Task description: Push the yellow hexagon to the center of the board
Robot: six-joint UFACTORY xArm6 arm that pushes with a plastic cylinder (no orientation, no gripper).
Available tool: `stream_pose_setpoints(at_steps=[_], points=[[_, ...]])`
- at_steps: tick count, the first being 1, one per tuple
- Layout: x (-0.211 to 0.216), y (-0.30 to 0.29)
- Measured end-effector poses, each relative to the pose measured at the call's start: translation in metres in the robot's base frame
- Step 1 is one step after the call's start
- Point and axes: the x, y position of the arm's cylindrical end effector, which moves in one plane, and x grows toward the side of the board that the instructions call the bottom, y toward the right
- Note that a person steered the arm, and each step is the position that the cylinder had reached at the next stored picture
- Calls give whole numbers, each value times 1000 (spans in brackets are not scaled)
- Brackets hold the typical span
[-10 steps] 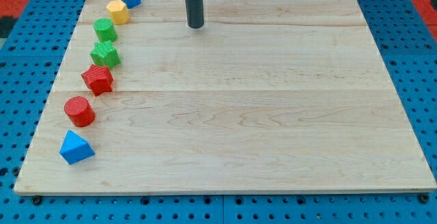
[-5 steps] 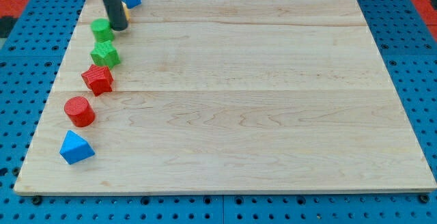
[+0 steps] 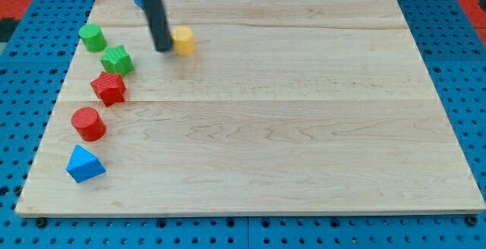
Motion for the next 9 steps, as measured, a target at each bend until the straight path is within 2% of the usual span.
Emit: stream_pose_setpoints(at_steps=[1, 2, 3, 4, 5, 6, 7, 8, 9], points=[[-2, -5], [-21, -57], [-40, -20], [-10, 44], [-17, 46], [-53, 49], [38, 110], [1, 89], [-59, 98]])
